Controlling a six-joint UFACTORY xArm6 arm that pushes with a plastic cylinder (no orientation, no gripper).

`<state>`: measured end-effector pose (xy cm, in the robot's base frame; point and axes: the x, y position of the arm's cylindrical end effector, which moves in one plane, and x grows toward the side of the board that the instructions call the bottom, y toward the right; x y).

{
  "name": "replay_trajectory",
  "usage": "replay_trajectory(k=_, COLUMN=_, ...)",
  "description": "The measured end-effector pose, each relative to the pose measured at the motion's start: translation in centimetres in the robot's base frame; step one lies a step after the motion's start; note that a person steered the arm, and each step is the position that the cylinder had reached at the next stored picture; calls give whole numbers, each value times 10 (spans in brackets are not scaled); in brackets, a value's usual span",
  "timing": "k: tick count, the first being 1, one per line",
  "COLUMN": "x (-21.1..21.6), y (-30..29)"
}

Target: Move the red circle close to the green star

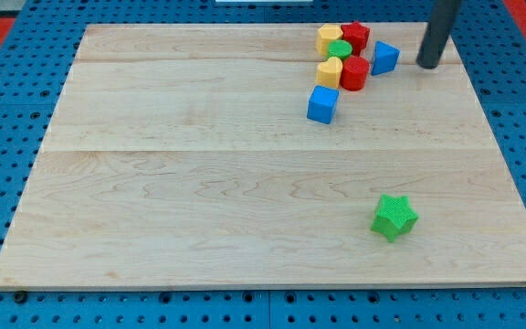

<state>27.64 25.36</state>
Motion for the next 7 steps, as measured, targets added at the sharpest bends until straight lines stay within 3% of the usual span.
replay_trajectory(k=1, x=-22, y=-37)
replay_trajectory(k=2, x=-13, y=-112)
replay_trajectory(k=3, x=38, y=-134)
replay_trajectory(k=6, x=121, y=-184)
replay_trajectory(k=7, x=177, y=-155)
